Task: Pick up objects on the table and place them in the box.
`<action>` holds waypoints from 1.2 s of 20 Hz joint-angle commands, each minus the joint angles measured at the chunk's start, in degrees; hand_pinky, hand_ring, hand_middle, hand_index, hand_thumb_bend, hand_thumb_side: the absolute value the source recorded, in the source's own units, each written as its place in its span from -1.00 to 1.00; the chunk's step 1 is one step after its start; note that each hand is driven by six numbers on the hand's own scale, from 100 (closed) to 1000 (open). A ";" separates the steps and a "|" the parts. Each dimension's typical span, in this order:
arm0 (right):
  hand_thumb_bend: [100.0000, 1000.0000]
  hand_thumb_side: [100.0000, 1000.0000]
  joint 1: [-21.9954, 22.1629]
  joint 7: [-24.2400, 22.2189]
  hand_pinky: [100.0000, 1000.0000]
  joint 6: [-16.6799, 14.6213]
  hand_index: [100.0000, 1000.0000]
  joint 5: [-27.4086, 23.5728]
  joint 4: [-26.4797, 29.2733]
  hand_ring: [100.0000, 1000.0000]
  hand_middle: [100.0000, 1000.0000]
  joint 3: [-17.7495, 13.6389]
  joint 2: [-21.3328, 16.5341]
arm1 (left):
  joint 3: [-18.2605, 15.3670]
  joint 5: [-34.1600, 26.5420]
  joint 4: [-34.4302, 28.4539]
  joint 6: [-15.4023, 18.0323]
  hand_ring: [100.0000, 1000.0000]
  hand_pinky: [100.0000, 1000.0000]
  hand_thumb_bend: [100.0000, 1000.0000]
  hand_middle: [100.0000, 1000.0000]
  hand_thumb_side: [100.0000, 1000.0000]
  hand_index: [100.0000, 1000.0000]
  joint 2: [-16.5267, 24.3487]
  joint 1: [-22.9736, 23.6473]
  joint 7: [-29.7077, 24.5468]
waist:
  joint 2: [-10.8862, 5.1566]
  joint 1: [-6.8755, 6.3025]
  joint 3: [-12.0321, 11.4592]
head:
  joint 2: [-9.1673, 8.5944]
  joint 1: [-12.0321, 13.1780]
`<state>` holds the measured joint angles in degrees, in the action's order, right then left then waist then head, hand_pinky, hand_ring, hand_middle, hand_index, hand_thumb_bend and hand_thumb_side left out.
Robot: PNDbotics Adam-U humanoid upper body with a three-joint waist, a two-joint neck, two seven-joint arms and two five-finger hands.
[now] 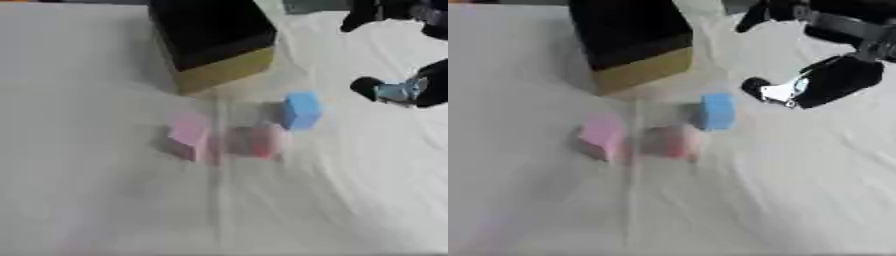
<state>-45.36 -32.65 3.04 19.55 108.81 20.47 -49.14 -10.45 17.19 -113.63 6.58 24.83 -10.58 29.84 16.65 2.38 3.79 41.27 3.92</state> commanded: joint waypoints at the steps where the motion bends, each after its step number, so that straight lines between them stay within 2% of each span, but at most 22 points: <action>1: -0.51 0.04 -0.93 0.47 0.75 -0.16 0.78 0.16 0.91 0.82 0.71 -1.27 -0.92 | -0.26 0.17 -0.96 0.15 0.20 0.48 -0.84 0.39 0.94 0.71 1.70 -0.33 0.04 | -0.72 -0.19 0.00 | 0.17 -0.03; 12: -0.31 0.05 -1.99 -2.04 0.77 -0.32 0.78 2.38 -0.96 0.84 0.73 0.16 -0.05 | 0.03 0.34 -0.96 0.21 0.20 0.48 -0.86 0.39 0.95 0.71 1.62 -0.67 -0.16 | 0.36 -0.30 -0.54 | -0.20 -0.33; 17: -0.21 0.04 -3.14 -3.50 0.77 -1.64 0.79 5.40 -4.55 0.85 0.74 1.71 1.71 | 0.17 0.24 -0.96 0.22 0.20 0.48 -0.86 0.39 0.95 0.71 1.60 -0.83 -0.38 | 0.46 -0.29 -0.78 | -0.72 -0.60; 18: -0.22 -0.03 -3.37 -3.76 0.77 -2.00 0.79 5.86 -5.32 0.85 0.74 2.06 2.12 | 0.19 0.22 -0.96 0.23 0.20 0.48 -0.86 0.39 0.95 0.71 1.60 -0.85 -0.41 | 0.46 -0.29 -0.84 | -0.81 -0.66; 19: -0.18 0.03 -3.59 -3.99 0.77 -2.26 0.79 6.30 -6.24 0.85 0.74 2.39 2.56 | 0.22 0.20 -0.96 0.24 0.20 0.48 -0.86 0.39 0.95 0.71 1.59 -0.89 -0.45 | 0.48 -0.30 -0.90 | -0.91 -0.75; 24: -0.20 0.04 -4.56 -4.44 0.77 -3.88 0.78 7.64 -11.47 0.85 0.73 4.02 4.97 | 0.34 0.08 -0.96 0.31 0.20 0.48 -0.87 0.39 0.95 0.71 1.54 -1.04 -0.64 | 0.65 -0.39 -1.26 | -1.37 -1.17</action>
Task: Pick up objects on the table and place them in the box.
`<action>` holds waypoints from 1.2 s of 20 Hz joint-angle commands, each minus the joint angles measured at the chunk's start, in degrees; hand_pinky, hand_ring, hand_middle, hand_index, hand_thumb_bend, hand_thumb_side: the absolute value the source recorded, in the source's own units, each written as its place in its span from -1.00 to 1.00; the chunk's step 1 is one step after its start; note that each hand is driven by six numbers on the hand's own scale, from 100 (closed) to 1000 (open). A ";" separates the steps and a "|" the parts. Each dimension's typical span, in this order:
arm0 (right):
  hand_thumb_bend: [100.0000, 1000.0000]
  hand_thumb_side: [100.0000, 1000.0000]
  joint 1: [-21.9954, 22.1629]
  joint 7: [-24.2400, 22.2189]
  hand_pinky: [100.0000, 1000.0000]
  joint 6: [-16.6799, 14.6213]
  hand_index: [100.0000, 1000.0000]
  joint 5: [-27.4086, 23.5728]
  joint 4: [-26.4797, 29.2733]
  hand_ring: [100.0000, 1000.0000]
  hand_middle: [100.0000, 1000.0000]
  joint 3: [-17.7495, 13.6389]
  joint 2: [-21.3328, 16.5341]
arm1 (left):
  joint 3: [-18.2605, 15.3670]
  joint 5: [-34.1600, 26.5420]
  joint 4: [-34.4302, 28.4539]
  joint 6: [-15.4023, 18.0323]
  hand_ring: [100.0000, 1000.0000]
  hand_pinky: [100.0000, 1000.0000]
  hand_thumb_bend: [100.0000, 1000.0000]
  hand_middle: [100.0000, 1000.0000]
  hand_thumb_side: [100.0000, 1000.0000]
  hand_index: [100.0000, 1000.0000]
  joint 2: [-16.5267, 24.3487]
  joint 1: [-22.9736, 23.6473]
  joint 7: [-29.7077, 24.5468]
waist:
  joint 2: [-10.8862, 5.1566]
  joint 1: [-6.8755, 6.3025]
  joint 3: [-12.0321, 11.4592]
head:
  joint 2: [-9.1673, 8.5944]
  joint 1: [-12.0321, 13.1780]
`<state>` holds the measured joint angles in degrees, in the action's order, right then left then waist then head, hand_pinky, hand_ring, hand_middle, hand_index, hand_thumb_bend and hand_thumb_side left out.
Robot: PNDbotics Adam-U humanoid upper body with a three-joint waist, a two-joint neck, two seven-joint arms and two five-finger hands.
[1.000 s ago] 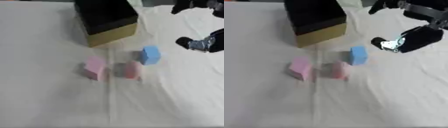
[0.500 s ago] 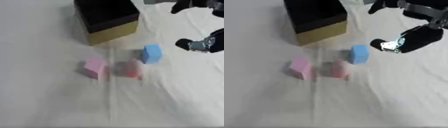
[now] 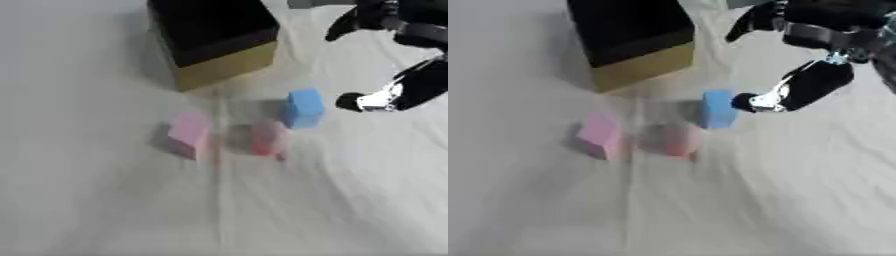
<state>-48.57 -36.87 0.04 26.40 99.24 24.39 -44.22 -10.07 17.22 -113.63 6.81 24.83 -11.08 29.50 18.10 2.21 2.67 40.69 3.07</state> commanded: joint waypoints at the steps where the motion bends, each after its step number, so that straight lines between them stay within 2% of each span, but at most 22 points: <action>1: -0.20 0.04 -1.55 -0.37 0.77 -1.19 0.78 0.87 -2.81 0.85 0.73 0.43 0.52 | -0.01 0.05 -0.96 0.10 0.20 0.48 -0.87 0.39 0.95 0.71 1.53 -0.57 -0.35 | -0.76 -0.23 -0.20 | -0.82 -0.40; 13: -0.20 0.05 -2.39 -2.78 0.78 -3.76 0.78 0.57 -10.26 0.86 0.75 2.89 4.48 | 0.05 0.00 -0.96 0.04 0.20 0.48 -0.89 0.39 0.95 0.71 1.28 -0.74 -0.57 | -0.24 -0.16 -0.71 | -0.99 -0.78; 18: -0.20 0.06 -2.33 -3.73 0.78 -3.71 0.78 -0.25 -10.90 0.86 0.75 2.95 4.85 | 0.05 -0.03 -0.96 0.03 0.19 0.48 -0.89 0.39 0.95 0.71 1.25 -0.78 -0.57 | -0.19 -0.14 -0.78 | -0.95 -0.83; 24: -0.19 0.03 -2.45 -2.85 0.78 -3.36 0.78 2.21 -13.87 0.86 0.75 3.28 6.25 | 0.13 -0.11 -0.96 0.01 0.19 0.48 -0.89 0.38 0.96 0.71 1.15 -0.89 -0.65 | -0.13 -0.18 -0.83 | -1.09 -1.00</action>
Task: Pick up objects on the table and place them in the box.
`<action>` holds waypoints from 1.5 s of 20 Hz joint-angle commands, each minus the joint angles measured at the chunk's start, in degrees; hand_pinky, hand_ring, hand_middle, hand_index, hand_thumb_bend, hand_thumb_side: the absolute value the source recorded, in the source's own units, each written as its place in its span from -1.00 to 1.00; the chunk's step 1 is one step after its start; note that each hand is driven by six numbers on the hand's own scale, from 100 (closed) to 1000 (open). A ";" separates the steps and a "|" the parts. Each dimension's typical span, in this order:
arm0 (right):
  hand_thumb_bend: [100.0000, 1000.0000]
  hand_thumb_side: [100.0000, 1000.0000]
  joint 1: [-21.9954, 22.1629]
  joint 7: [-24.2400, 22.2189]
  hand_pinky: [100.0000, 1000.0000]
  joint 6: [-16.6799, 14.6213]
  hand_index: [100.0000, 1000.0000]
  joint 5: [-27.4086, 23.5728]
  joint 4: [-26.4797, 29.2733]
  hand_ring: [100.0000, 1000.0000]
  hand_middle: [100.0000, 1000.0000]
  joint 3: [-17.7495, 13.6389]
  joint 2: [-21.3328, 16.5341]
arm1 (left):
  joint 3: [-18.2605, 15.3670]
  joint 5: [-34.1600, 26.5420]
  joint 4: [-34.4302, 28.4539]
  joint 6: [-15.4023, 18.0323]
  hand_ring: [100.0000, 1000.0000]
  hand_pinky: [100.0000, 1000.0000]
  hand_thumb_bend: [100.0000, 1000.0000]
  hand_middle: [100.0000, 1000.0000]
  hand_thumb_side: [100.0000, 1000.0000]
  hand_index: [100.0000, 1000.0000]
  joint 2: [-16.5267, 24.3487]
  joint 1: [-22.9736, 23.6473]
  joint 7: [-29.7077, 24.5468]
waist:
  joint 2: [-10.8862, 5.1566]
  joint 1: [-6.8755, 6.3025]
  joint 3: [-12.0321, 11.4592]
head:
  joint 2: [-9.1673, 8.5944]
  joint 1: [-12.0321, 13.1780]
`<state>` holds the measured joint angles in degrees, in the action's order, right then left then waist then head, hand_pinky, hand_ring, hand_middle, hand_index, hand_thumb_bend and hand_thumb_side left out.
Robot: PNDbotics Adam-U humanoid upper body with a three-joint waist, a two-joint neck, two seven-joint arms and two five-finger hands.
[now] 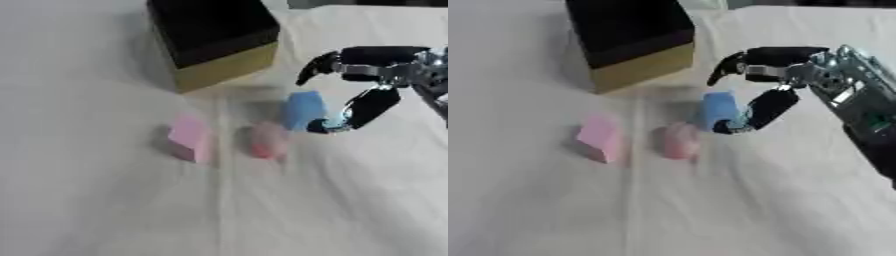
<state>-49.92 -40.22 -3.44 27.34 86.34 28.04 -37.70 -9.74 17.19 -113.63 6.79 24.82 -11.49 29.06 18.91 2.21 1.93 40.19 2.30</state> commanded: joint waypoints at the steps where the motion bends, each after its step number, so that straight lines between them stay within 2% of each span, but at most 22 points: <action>1: -0.20 0.03 -1.08 0.87 0.78 0.16 0.78 1.88 -1.74 0.86 0.75 -0.40 0.03 | -0.20 -0.08 -0.96 0.04 0.18 0.48 -0.90 0.38 0.96 0.71 1.15 -0.49 -0.21 | -0.91 -0.20 -0.14 | -0.61 -0.25; 7: -0.21 0.04 -0.93 2.50 0.78 -0.42 0.78 3.65 -4.62 0.85 0.75 -0.49 1.21 | -0.18 -0.05 -0.96 0.04 0.18 0.48 -0.90 0.38 0.96 0.71 1.06 -0.51 -0.25 | -0.66 -0.20 -0.31 | -0.65 -0.35; 14: -0.28 0.01 -0.84 1.70 0.76 -1.15 0.75 2.99 -5.41 0.84 0.69 -0.04 1.68 | -0.13 0.03 -0.96 0.05 0.18 0.48 -0.91 0.38 0.96 0.71 1.04 -0.65 -0.36 | -0.28 -0.14 -0.44 | -0.62 -0.36; 20: -0.57 -0.18 -0.77 1.53 0.67 -1.03 0.61 1.35 -5.50 0.73 0.53 -0.35 1.71 | -0.13 0.01 -0.96 0.08 0.18 0.48 -0.91 0.38 0.96 0.71 1.04 -0.68 -0.46 | -0.25 -0.12 -0.44 | -0.54 -0.28; 25: -0.96 -0.31 -0.85 3.54 0.61 -0.40 0.53 -0.14 -5.40 0.65 0.44 -0.82 1.75 | -0.08 -0.10 -0.96 0.00 0.18 0.48 -0.92 0.38 0.96 0.71 1.03 -0.70 -0.62 | -0.33 -0.10 -0.43 | -0.63 -0.32; 30: -1.00 -0.31 -0.81 5.96 0.58 0.80 0.49 -2.36 -5.34 0.62 0.40 -1.73 1.69 | -0.12 -0.18 -0.96 0.02 0.18 0.48 -0.92 0.38 0.96 0.71 1.16 -0.76 -0.70 | -0.49 -0.10 -0.51 | -0.64 -0.18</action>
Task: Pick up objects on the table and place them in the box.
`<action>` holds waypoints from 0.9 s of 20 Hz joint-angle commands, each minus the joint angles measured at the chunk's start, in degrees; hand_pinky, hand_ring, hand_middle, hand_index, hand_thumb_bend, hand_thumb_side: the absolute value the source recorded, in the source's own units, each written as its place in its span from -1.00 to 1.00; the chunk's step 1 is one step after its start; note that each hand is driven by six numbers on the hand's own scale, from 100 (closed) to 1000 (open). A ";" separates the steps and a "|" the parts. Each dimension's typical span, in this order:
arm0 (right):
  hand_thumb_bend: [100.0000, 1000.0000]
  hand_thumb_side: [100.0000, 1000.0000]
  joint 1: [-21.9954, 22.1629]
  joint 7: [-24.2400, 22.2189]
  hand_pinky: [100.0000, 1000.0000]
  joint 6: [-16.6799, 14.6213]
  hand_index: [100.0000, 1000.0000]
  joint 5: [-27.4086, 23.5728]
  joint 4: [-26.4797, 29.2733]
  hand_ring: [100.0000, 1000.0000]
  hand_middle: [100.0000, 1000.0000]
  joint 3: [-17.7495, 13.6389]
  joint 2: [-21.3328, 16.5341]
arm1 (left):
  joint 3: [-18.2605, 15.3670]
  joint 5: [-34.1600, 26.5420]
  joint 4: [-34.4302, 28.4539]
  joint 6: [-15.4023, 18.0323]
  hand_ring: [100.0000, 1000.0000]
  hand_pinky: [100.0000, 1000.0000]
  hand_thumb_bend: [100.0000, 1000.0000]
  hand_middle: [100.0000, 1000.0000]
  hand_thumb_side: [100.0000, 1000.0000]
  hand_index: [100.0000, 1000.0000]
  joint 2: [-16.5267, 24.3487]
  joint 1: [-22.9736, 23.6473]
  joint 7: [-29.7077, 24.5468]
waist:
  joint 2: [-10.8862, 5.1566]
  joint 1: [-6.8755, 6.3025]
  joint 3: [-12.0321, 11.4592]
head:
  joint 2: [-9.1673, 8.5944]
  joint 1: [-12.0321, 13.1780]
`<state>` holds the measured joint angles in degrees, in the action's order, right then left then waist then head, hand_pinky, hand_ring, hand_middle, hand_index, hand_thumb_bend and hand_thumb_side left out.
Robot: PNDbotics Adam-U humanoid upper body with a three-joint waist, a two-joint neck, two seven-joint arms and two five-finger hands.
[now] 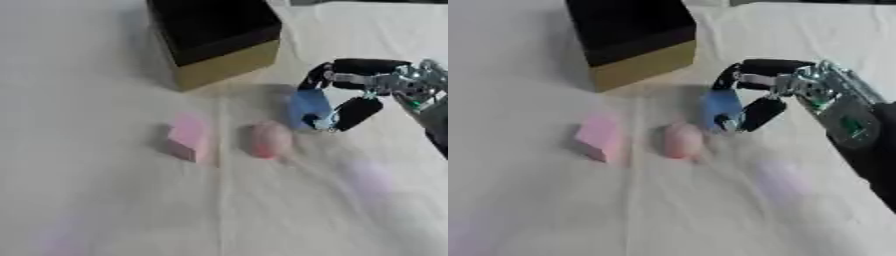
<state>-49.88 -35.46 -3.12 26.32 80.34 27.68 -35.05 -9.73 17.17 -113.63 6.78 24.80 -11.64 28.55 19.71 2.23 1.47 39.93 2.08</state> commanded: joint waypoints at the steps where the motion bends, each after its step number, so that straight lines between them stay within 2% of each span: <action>1: -1.00 -0.31 -0.90 1.58 0.58 0.72 0.49 -1.70 1.26 0.62 0.40 -1.64 -1.10 | -0.15 -0.18 -0.96 0.03 0.18 0.48 -0.92 0.38 0.96 0.71 1.22 -0.60 -0.19 | -1.32 -0.10 -0.05 | -0.40 0.05; 7: -1.00 -0.29 -3.02 3.65 0.58 2.17 0.48 -1.73 6.14 0.59 0.38 -3.91 -2.23 | -0.14 -0.30 -0.96 0.11 0.18 0.48 -0.92 0.38 0.96 0.71 1.48 -0.74 -0.27 | -1.55 0.08 -0.04 | -0.72 0.04; 11: -1.00 -0.28 -7.01 4.92 0.58 2.32 0.46 -0.49 7.11 0.57 0.35 -5.27 -1.78 | -0.08 -0.39 -0.96 0.18 0.18 0.47 -0.91 0.38 0.95 0.71 1.71 -0.75 -0.34 | -1.82 0.16 -0.42 | -0.75 -0.43; 14: -1.00 -0.28 -10.87 5.54 0.58 1.58 0.45 0.90 4.72 0.57 0.35 -6.45 0.31 | 0.09 -0.50 -0.96 0.24 0.18 0.47 -0.91 0.38 0.95 0.70 1.84 -0.83 -0.51 | -1.99 0.28 -0.86 | -0.81 -1.18; 18: -1.00 -0.29 -16.34 6.55 0.58 -0.88 0.45 4.25 -2.84 0.56 0.35 -8.35 4.62 | 0.28 -0.64 -0.96 0.35 0.18 0.47 -0.92 0.38 0.95 0.70 1.97 -1.03 -0.78 | -1.93 0.52 -1.77 | -1.12 -3.12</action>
<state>-64.75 -29.23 -3.22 29.36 79.16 20.71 -30.72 -9.36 16.81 -113.63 7.06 24.87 -12.08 28.02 19.02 3.01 -0.33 39.64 -0.39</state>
